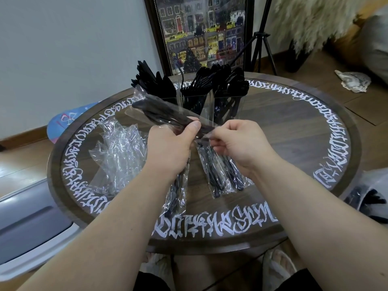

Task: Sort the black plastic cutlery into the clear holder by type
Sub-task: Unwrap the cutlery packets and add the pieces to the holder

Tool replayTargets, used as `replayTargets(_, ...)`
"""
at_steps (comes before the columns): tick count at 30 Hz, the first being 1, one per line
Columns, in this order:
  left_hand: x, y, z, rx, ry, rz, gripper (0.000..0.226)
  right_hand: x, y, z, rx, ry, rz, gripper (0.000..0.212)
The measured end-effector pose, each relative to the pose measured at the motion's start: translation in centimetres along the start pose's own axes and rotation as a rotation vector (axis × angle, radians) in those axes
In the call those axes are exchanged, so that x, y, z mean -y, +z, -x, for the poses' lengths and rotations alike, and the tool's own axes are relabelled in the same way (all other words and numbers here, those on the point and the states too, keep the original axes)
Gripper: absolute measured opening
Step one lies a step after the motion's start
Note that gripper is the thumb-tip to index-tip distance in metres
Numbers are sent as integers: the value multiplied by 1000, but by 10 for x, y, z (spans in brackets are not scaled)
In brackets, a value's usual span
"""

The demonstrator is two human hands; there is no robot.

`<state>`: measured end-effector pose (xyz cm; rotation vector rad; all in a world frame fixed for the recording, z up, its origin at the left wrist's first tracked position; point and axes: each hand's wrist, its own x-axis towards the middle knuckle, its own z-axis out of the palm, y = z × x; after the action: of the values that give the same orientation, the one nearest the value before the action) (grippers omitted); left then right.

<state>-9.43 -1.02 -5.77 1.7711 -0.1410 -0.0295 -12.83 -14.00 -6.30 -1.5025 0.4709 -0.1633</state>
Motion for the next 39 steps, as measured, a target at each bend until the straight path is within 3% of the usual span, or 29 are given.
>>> replayTargets(4,-5,-3,-5,-79,-87,97,30,1,-5,1,-4,-21,-73,32)
replayTargets(9,-4,-2,-6,-69,-144,188,27,4,-11,1,-1,-11,-51,23)
replayTargets(14,-3,-6,-8,-125,-150,137,30,5,-27,-6,-117,41,-43,21)
replayTargets(18,2,-8,-10,-128,-124,70,23,15,-27,-2,-249,-183,53,21)
replayTargets(20,3,-7,-11,-106,-120,50,19,16,-19,4,-151,-215,160,22)
replayTargets(23,2,-4,-9,-79,-113,75,19,5,-7,8,-30,-83,305,23)
replayTargets(30,-2,3,-3,-21,-108,178,26,0,-4,-2,20,81,-93,20)
replayTargets(39,-3,4,-2,22,-153,262,21,2,-3,1,41,132,-216,17)
